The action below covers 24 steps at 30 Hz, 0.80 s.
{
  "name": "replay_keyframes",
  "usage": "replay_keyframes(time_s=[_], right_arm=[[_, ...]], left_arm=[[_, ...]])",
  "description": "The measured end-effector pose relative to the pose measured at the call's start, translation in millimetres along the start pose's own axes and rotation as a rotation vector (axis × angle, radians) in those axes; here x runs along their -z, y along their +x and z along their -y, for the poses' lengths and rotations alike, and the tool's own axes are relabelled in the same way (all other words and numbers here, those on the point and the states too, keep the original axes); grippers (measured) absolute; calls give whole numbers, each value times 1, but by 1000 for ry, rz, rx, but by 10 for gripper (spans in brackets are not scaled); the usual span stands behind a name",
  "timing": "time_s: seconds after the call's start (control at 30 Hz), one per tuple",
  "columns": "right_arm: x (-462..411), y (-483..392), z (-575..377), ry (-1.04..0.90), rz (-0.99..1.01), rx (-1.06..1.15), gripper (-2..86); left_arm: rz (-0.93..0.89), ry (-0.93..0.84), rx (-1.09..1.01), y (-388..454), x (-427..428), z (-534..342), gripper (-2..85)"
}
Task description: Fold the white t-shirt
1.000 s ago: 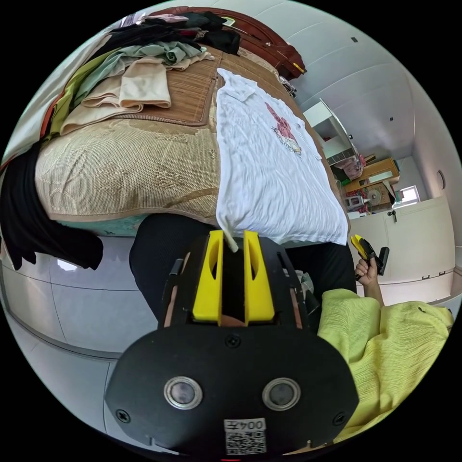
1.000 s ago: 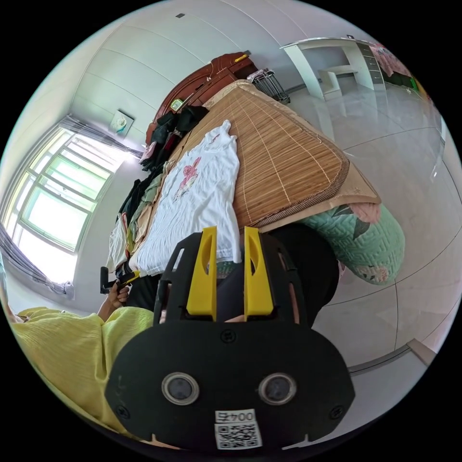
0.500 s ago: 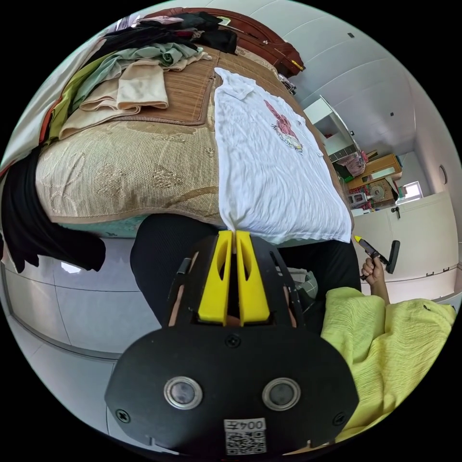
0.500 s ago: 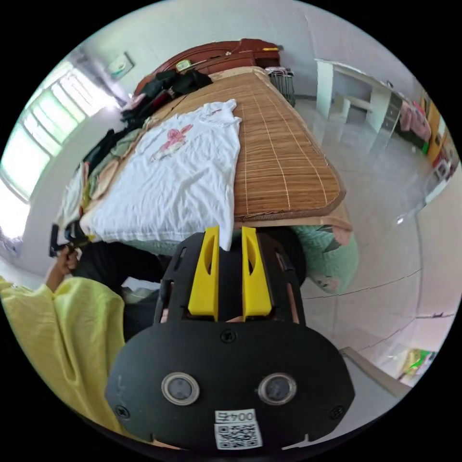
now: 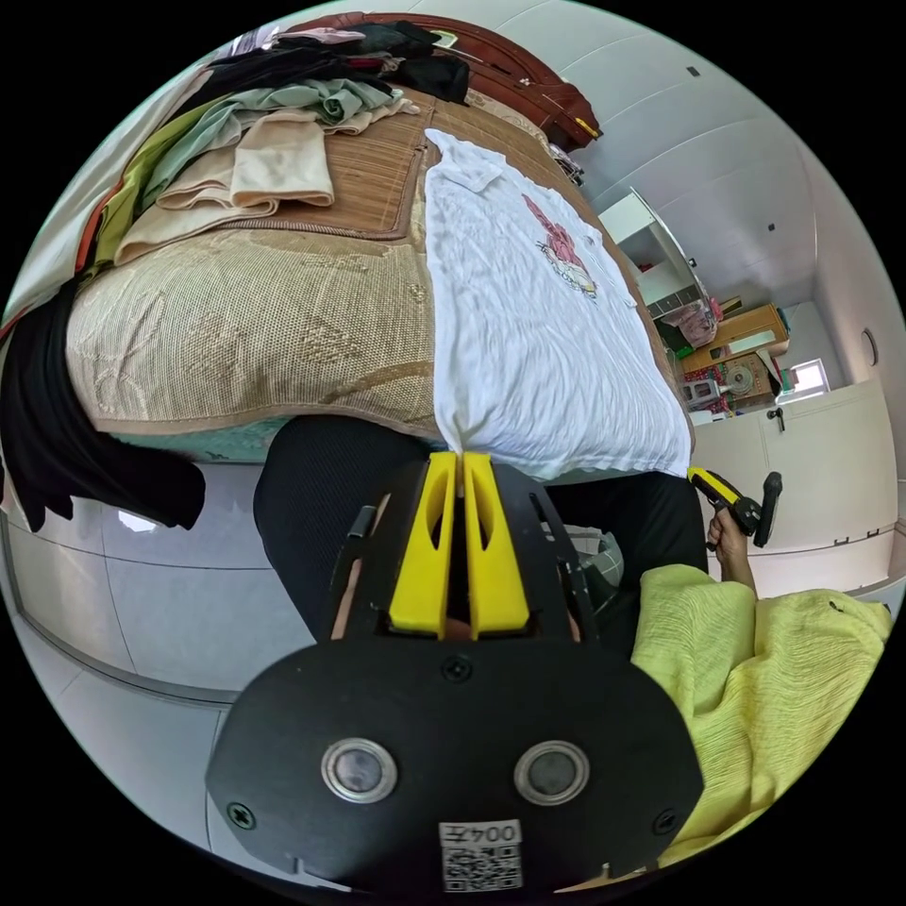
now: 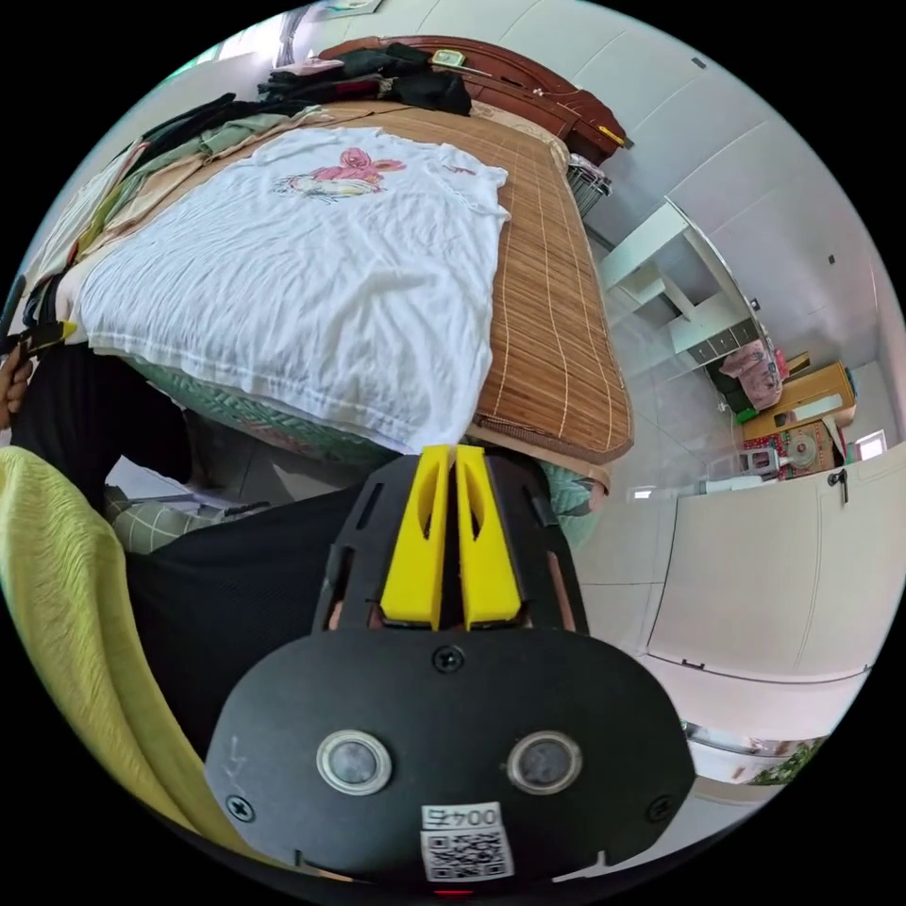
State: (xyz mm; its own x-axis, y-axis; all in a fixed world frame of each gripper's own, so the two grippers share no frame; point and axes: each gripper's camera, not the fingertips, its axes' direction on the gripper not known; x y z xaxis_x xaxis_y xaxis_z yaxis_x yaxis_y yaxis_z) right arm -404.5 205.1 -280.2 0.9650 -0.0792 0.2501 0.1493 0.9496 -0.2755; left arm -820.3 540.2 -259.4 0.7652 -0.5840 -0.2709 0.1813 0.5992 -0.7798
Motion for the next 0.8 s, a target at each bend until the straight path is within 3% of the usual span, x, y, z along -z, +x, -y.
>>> replay_keyframes(time_s=[0.2, 0.27, 0.37, 0.5, 0.8], right_arm=[[18, 16, -8, 37, 61, -62, -2], [-6, 21, -7, -81, 114, -89, 3], [6, 25, -12, -9, 183, -151, 24], [26, 11, -13, 70, 168, -147, 54], [11, -59, 14, -22, 37, 1, 87]], left_arm=[[-6, 0, 3, 4, -4, -3, 11], [-9, -3, 5, 5, -5, -3, 11], [-8, -2, 5, 7, -6, -4, 11], [-22, -4, 12, 7, -9, -4, 11], [-20, -4, 13, 13, -13, -6, 11]])
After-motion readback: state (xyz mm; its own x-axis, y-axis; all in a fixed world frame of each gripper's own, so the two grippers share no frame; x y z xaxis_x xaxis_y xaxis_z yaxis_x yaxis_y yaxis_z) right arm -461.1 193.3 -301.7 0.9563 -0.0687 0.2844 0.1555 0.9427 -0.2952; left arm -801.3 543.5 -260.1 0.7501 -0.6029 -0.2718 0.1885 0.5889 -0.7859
